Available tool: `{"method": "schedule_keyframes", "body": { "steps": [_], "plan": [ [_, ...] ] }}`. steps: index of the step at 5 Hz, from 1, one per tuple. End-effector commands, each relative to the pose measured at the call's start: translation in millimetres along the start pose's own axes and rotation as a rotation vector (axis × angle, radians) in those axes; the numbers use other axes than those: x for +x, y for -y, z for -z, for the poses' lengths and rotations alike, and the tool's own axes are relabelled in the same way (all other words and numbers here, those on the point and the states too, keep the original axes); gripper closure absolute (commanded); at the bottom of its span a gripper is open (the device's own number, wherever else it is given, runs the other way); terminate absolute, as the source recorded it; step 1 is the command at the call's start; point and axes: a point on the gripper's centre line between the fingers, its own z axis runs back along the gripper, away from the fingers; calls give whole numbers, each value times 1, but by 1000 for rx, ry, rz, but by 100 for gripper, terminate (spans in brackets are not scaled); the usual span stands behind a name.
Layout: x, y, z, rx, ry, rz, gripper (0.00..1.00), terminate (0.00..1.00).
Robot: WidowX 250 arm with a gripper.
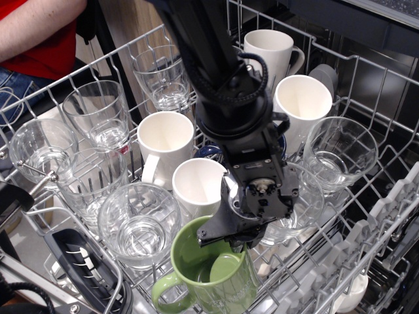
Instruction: Pick up green mug
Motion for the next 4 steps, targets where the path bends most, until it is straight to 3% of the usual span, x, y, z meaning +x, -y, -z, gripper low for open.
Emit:
{"method": "schedule_keyframes", "body": {
  "steps": [1, 3, 4],
  "plan": [
    [13, 4, -39, 39, 22, -35, 100, 0],
    [19, -2, -92, 144, -10, 7, 100, 0],
    [29, 7, -120, 124, -18, 12, 100, 0]
  ]
}}
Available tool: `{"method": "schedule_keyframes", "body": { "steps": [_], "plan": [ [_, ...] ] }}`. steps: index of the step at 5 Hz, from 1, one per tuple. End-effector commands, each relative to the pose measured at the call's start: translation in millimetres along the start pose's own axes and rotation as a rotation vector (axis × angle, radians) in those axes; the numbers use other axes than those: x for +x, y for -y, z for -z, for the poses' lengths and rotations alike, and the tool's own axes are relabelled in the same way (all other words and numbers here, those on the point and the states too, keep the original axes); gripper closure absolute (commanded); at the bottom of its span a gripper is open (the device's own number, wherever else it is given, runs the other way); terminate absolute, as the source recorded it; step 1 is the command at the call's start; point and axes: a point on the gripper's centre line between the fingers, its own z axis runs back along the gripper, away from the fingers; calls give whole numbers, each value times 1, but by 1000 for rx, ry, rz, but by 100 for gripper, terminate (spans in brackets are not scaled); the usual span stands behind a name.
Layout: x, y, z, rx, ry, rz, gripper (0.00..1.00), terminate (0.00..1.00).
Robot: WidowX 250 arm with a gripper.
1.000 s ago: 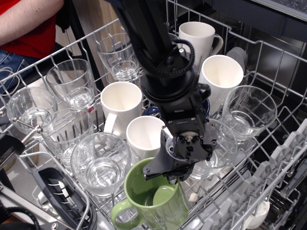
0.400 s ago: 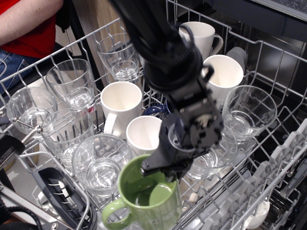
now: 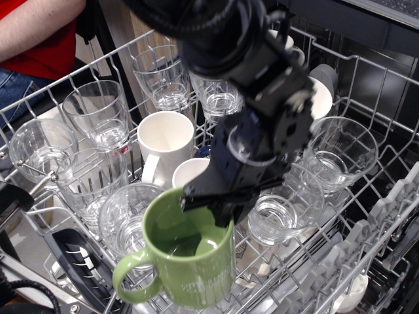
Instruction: Pick up green mug
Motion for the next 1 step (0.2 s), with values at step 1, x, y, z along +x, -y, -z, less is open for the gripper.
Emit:
{"method": "schedule_keyframes", "body": {
  "steps": [1],
  "plan": [
    [20, 17, -67, -62, -2, 31, 100, 100]
  ]
}}
